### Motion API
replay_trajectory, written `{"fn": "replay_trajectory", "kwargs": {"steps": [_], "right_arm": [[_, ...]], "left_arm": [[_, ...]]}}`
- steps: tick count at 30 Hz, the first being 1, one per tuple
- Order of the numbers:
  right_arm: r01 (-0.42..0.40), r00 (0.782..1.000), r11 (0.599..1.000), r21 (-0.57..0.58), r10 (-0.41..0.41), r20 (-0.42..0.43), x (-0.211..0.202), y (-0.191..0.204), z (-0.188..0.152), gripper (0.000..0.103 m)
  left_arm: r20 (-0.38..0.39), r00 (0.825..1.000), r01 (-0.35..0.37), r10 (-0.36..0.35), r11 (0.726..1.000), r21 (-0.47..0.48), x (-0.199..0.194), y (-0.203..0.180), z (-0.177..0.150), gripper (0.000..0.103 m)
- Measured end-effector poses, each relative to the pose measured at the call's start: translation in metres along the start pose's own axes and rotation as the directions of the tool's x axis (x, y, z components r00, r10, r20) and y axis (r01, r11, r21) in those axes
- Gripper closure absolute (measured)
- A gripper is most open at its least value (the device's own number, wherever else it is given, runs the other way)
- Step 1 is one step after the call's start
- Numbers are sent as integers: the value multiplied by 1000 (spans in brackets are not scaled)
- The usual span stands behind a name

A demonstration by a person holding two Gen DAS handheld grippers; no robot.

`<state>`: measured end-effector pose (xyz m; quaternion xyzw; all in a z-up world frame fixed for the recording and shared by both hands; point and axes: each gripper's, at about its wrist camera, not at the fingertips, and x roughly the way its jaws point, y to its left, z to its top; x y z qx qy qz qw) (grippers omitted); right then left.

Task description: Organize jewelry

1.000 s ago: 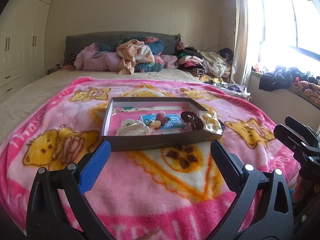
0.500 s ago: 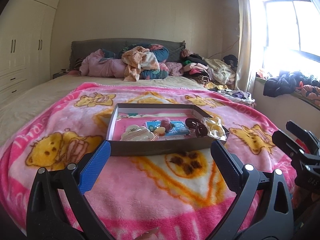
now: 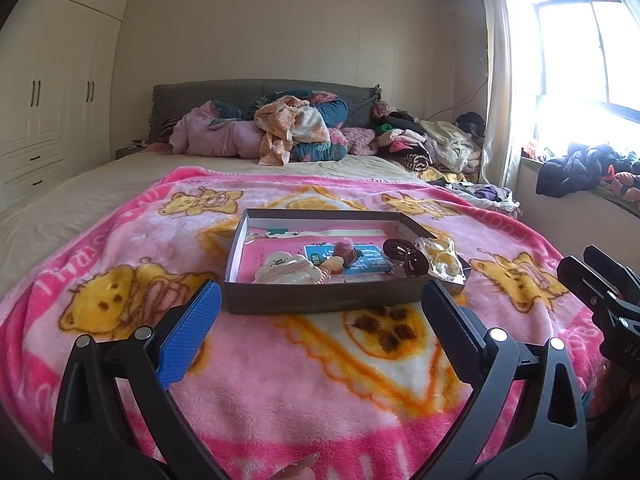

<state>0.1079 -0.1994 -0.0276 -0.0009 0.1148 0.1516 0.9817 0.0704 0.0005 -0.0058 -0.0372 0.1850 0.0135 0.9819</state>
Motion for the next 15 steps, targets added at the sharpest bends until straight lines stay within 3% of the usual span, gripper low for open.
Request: {"fn": "replay_trajectory", "kwargs": {"steps": [15], "right_arm": [[-5,1000,1000,-12,5,-1,0,4,-1,6]], "left_arm": [[1,1000,-1,1,1000,-2,-1,0,0,11]]}}
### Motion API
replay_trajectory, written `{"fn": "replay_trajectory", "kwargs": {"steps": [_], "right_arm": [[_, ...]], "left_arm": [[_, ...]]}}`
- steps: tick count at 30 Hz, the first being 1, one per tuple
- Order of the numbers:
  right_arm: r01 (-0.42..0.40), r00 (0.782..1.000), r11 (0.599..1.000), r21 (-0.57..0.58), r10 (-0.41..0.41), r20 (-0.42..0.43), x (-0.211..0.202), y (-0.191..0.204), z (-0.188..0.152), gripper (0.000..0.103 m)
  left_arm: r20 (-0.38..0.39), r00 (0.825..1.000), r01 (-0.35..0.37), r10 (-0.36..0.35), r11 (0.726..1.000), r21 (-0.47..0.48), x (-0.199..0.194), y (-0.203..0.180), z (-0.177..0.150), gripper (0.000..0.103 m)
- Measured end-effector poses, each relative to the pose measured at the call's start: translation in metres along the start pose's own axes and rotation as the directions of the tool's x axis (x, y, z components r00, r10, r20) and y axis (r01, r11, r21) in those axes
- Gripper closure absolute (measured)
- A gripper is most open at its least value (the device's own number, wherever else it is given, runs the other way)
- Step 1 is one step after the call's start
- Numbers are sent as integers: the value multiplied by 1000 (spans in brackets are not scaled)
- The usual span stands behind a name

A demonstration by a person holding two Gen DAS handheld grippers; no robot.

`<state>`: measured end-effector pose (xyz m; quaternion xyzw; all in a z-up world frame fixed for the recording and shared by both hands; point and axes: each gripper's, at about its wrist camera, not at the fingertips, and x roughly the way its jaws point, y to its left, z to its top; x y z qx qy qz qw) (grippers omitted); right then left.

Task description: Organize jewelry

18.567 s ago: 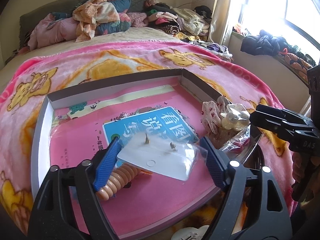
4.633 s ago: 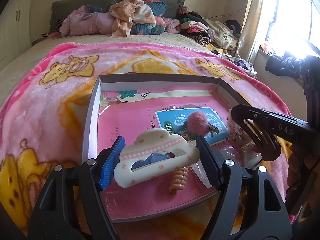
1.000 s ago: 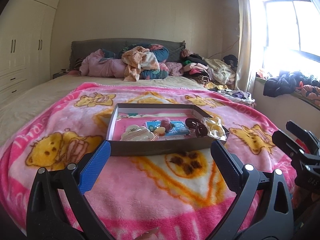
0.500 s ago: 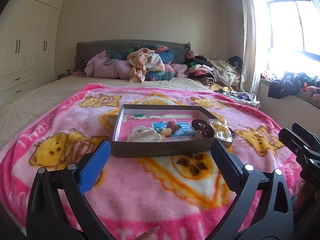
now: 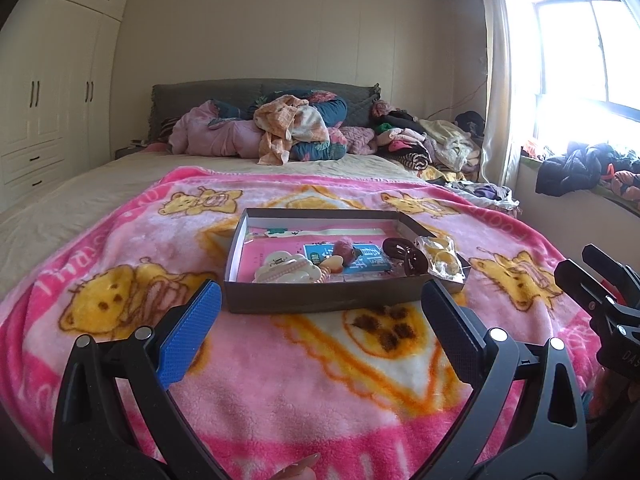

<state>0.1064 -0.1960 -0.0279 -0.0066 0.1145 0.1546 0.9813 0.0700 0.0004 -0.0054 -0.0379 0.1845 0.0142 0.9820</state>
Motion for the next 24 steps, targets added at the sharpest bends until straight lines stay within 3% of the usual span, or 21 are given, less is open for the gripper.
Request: {"fn": "replay_trajectory", "kwargs": {"steps": [24], "right_arm": [[1,1000,1000,-1,-1,0,0,1,0,6]], "left_arm": [[-4,1000,-2,2,1000,1,0,0,0,11]]}}
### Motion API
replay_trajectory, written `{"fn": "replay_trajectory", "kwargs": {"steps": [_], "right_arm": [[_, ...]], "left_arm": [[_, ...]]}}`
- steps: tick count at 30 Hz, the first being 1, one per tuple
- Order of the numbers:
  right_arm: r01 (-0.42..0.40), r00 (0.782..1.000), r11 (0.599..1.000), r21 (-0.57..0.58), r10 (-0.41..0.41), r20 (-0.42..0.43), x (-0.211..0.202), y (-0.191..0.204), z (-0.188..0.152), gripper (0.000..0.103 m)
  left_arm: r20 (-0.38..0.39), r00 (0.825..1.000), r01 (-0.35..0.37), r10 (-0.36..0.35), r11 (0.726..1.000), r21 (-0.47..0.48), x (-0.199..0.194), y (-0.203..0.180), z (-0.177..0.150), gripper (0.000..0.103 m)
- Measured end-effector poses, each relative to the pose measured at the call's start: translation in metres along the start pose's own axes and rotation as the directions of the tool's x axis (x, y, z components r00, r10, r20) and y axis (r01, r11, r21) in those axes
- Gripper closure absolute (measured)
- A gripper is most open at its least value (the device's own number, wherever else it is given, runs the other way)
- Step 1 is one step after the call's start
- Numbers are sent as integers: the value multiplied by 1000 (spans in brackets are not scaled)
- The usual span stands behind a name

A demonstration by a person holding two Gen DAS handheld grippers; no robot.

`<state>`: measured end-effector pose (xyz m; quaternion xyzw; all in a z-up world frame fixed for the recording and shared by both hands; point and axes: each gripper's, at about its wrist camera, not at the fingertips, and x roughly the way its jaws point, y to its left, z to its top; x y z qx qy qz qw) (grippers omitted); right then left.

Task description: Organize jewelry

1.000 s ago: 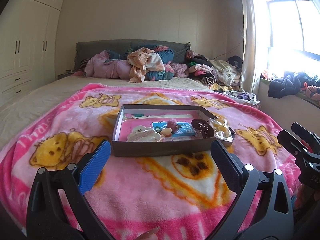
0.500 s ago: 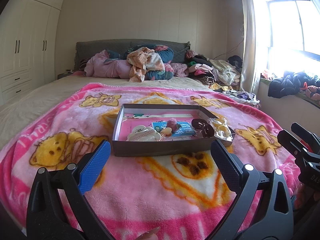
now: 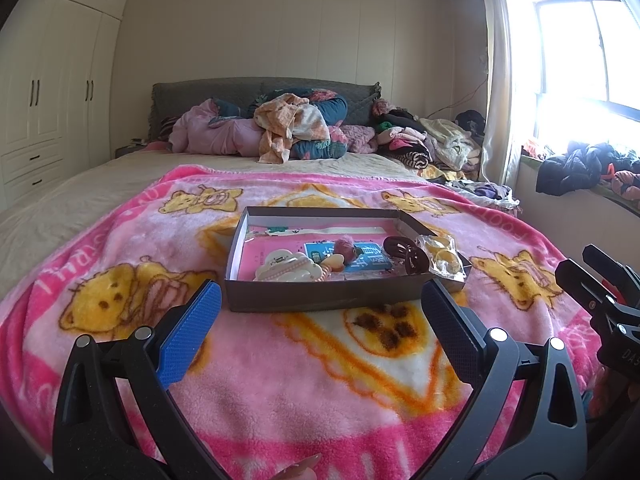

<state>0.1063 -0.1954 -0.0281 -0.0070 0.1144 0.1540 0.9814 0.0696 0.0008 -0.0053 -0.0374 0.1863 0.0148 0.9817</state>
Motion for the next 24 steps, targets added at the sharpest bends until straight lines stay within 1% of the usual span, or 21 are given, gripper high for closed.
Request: {"fn": "replay_trajectory", "kwargs": {"steps": [24], "right_arm": [[-1,1000,1000,0,1,0,1,0,0,6]], "left_arm": [[-3,1000,-3,3,1000,3,-1,3,-2,11]]}}
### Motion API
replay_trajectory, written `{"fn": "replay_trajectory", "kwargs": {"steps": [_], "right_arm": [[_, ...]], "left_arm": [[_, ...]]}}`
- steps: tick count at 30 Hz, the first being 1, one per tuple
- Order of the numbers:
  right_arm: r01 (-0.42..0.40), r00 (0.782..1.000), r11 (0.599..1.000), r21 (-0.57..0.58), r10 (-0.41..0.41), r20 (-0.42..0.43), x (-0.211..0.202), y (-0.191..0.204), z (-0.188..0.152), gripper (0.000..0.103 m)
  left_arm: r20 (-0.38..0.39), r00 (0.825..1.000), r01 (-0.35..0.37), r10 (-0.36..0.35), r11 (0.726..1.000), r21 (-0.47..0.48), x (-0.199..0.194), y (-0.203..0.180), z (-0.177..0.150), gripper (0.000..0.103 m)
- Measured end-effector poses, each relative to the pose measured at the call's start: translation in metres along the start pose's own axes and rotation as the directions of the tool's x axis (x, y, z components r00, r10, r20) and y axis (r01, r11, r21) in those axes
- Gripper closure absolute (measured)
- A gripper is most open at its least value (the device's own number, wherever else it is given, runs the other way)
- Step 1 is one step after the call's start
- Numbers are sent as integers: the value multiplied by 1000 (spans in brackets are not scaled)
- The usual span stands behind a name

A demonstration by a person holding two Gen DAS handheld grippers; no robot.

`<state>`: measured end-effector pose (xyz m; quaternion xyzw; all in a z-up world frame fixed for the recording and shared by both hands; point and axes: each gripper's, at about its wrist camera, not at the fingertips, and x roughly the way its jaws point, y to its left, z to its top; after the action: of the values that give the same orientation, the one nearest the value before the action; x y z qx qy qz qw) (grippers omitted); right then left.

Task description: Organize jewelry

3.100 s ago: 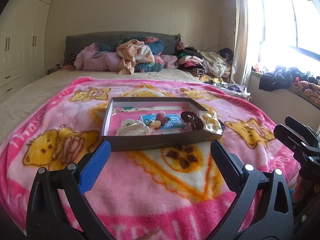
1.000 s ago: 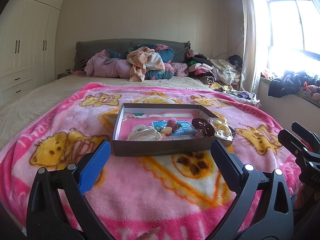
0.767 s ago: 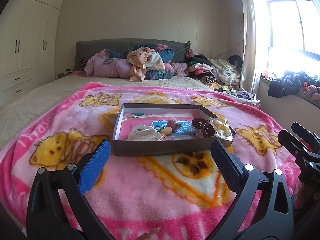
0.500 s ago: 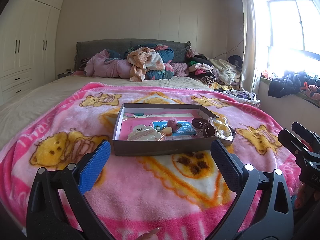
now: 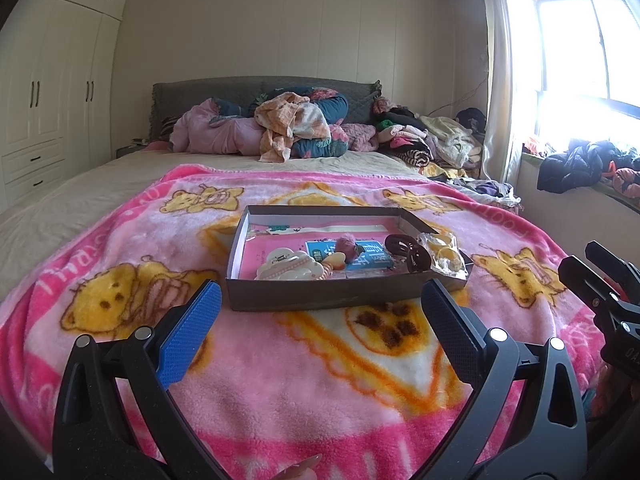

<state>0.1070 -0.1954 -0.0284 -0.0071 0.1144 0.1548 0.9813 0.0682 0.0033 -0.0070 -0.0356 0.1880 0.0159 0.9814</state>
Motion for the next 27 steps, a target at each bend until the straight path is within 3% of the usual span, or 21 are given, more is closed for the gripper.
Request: {"fn": "replay_trajectory", "kwargs": {"steps": [27], "right_arm": [[2,1000,1000,1,-2,-2,0,-1,-1,6]], "left_arm": [[-9,1000,-3,3,1000,3,1,3,-1,11]]}}
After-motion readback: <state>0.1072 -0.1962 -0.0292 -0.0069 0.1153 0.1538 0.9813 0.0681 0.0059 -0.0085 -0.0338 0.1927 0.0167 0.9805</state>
